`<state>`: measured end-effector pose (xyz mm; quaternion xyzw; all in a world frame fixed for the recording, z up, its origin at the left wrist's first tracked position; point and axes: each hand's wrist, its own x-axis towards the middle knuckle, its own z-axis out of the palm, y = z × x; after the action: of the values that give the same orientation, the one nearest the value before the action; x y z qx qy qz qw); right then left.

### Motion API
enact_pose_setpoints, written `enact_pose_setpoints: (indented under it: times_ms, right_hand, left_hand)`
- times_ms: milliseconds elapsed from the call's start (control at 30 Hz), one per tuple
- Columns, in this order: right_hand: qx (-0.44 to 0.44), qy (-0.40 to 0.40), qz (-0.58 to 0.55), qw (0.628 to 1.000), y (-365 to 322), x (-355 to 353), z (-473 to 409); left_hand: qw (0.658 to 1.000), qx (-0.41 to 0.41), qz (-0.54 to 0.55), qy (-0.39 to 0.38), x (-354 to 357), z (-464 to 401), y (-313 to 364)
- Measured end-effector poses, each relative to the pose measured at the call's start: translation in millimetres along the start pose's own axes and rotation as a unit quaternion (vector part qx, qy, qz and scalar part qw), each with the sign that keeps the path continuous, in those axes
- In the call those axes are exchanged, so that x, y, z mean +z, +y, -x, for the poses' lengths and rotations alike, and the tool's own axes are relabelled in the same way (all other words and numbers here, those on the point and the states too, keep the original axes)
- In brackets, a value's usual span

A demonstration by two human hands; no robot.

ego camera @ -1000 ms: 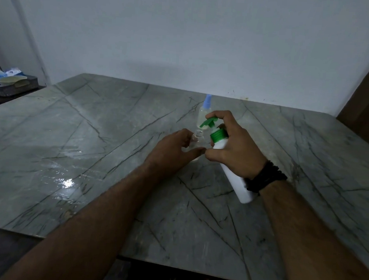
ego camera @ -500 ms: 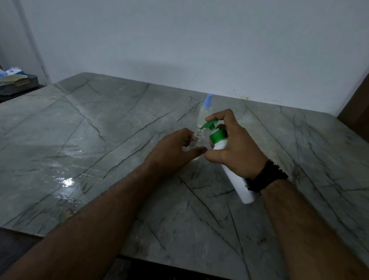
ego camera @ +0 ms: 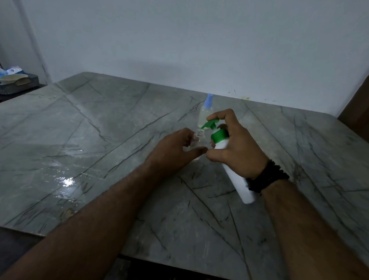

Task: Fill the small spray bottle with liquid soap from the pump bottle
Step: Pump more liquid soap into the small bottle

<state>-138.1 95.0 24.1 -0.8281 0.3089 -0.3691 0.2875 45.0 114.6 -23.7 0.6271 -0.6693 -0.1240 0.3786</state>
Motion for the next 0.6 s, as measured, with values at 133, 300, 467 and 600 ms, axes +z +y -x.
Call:
enact_pose_setpoints:
  times_ms: [133,300,467,600]
  right_hand:
    - [0.000,-0.002,0.005,1.000,-1.1,1.7,0.8]
    - [0.004,-0.006,0.003,1.000,-1.6,-1.7,0.0]
    - [0.005,0.000,-0.001,1.000,-2.0,0.0,1.1]
    - [0.000,0.000,0.000,1.000,-1.9,0.8,1.1]
  left_hand:
    - [1.000,-0.002,0.000,-0.004,-0.3,-0.1,0.2]
    - [1.000,-0.002,0.008,-0.005,-1.6,0.5,3.5]
    - [1.000,-0.002,0.013,-0.005,-4.0,2.9,7.1]
    - [1.000,-0.003,0.009,-0.006,-4.1,3.2,7.1]
